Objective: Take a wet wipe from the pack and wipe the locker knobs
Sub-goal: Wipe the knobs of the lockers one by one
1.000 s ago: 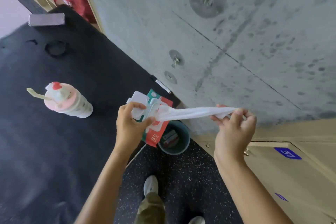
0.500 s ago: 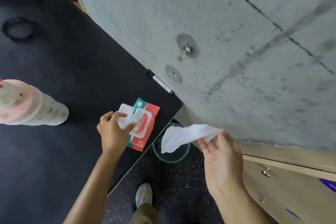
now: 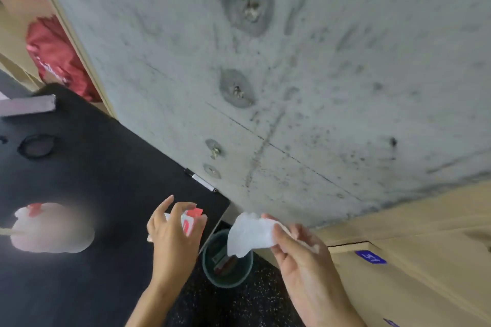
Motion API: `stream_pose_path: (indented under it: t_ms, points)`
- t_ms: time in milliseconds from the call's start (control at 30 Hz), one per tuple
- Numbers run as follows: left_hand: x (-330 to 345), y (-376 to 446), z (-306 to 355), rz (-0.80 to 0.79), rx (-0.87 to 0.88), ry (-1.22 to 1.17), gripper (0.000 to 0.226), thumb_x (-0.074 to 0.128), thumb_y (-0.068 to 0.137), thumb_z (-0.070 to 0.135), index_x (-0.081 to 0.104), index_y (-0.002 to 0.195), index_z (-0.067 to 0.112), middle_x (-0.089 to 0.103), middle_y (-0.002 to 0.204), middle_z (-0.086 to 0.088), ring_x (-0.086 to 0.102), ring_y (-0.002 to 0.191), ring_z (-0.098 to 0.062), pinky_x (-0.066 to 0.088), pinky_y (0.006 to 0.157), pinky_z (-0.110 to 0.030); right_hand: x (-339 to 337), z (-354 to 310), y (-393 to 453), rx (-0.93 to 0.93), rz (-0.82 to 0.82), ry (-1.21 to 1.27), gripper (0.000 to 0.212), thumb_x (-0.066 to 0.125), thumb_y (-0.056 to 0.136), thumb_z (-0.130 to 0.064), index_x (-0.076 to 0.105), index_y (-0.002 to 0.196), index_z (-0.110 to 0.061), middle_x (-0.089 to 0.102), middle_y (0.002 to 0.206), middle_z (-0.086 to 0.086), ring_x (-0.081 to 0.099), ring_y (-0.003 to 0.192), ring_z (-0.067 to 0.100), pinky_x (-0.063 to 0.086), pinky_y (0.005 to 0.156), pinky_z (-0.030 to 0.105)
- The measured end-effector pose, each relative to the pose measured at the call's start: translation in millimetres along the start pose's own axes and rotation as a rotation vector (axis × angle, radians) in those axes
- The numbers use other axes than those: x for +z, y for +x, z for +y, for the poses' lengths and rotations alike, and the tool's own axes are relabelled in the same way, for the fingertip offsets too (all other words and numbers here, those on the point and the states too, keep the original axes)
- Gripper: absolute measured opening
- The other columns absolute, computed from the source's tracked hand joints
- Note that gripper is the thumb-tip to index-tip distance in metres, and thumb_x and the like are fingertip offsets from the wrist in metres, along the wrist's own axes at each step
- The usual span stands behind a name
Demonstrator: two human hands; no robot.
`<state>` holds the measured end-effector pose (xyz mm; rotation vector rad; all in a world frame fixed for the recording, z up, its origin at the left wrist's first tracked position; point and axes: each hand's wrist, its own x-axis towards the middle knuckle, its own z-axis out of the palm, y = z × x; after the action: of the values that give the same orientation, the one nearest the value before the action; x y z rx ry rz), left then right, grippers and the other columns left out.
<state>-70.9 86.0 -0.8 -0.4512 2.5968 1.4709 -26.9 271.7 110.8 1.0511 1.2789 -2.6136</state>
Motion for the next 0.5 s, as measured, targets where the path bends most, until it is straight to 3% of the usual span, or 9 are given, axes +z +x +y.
stream_pose_path:
  t_ms: [67, 133, 200, 267, 367, 433, 500]
  points:
    - [-3, -19, 36, -0.011, 0.078, -0.031, 0.016, 0.072, 0.093, 0.026, 0.070, 0.108, 0.028, 0.043, 0.154, -0.003, 0.035, 0.135, -0.023, 0.035, 0.105, -0.038, -5, -24, -29, -0.045, 0.034, -0.031, 0.020, 0.067, 0.076, 0.000, 0.048, 0.078, -0.007, 0.067, 0.105, 0.039, 0.072, 0.102, 0.036, 0.061, 0.073, 0.032]
    - [-4, -35, 70, -0.041, 0.167, -0.063, 0.012, 0.071, 0.093, 0.027, 0.070, 0.103, 0.033, 0.052, 0.144, -0.001, 0.048, 0.126, -0.022, 0.041, 0.102, -0.036, -16, -47, -58, -0.089, 0.085, -0.107, 0.016, 0.066, 0.085, -0.006, 0.051, 0.088, -0.005, 0.070, 0.103, 0.032, 0.073, 0.089, 0.033, 0.061, 0.068, 0.036]
    - [-4, -53, 107, -0.098, 0.270, -0.096, 0.015, 0.070, 0.093, 0.029, 0.065, 0.097, 0.042, 0.057, 0.134, 0.002, 0.058, 0.117, -0.022, 0.051, 0.091, -0.032, -29, -71, -88, -0.157, 0.149, -0.086, 0.015, 0.063, 0.092, -0.006, 0.051, 0.084, -0.002, 0.071, 0.084, 0.018, 0.068, 0.079, 0.031, 0.061, 0.062, 0.037]
    - [-1, -70, 141, -0.140, 0.358, -0.115, 0.012, 0.069, 0.095, 0.026, 0.065, 0.098, 0.037, 0.059, 0.129, 0.004, 0.060, 0.101, -0.014, 0.046, 0.079, -0.022, -39, -93, -113, -0.242, 0.157, -0.017, 0.015, 0.060, 0.093, -0.002, 0.049, 0.083, -0.003, 0.059, 0.079, 0.017, 0.060, 0.081, 0.031, 0.062, 0.068, 0.036]
    - [7, -96, 187, -0.199, 0.496, -0.176, 0.008, 0.068, 0.095, 0.026, 0.069, 0.103, 0.027, 0.062, 0.120, 0.007, 0.058, 0.105, -0.014, 0.044, 0.079, -0.024, -62, -122, -153, -0.387, 0.105, -0.023, 0.019, 0.066, 0.087, -0.001, 0.051, 0.075, 0.000, 0.064, 0.078, 0.014, 0.068, 0.085, 0.024, 0.059, 0.087, 0.034]
    - [13, -111, 212, -0.234, 0.574, -0.205, 0.008, 0.066, 0.097, 0.026, 0.069, 0.104, 0.026, 0.065, 0.113, 0.012, 0.062, 0.106, -0.014, 0.044, 0.084, -0.021, -77, -134, -172, -0.472, 0.115, -0.129, 0.016, 0.075, 0.078, -0.001, 0.061, 0.082, 0.005, 0.071, 0.083, 0.009, 0.068, 0.087, 0.020, 0.054, 0.084, 0.029]
    - [24, -124, 229, -0.275, 0.634, -0.193, 0.006, 0.064, 0.098, 0.027, 0.067, 0.103, 0.028, 0.069, 0.109, 0.013, 0.065, 0.106, -0.009, 0.047, 0.087, -0.019, -95, -139, -182, -0.540, 0.214, -0.212, 0.023, 0.079, 0.074, 0.002, 0.072, 0.096, -0.003, 0.076, 0.087, 0.000, 0.069, 0.083, 0.014, 0.050, 0.080, 0.025]
